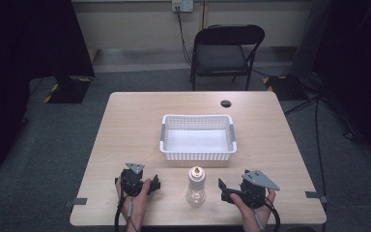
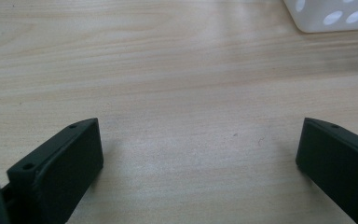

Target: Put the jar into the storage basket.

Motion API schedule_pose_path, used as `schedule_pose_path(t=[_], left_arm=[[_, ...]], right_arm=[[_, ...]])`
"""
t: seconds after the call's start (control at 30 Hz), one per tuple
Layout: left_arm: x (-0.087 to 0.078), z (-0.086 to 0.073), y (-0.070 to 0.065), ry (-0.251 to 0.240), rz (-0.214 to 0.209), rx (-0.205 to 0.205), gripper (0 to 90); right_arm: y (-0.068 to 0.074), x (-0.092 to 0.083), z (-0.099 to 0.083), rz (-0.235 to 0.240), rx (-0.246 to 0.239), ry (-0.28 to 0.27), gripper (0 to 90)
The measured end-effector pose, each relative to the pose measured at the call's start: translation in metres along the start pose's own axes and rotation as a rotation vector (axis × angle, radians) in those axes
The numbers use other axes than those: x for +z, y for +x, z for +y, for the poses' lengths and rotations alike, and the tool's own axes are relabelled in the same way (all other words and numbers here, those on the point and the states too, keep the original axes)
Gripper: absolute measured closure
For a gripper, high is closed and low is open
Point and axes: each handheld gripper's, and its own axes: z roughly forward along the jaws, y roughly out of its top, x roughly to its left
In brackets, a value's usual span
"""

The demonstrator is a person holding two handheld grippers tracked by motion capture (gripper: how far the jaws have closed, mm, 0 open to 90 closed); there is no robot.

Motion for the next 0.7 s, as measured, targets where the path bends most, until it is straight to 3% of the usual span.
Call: schedule_pose_path(t=[0.23, 0.7], left_arm=[[0.000, 0.000, 0.000, 0.000, 0.000, 0.000, 0.0], [0.000, 0.000, 0.000, -0.001, 0.000, 0.000, 0.0]], right_arm=[[0.012, -0.011, 0.007, 0.030, -0.046, -0.018, 0.6], [0.033, -0.028, 0.019, 0.107, -0.092, -0.074, 0.1]])
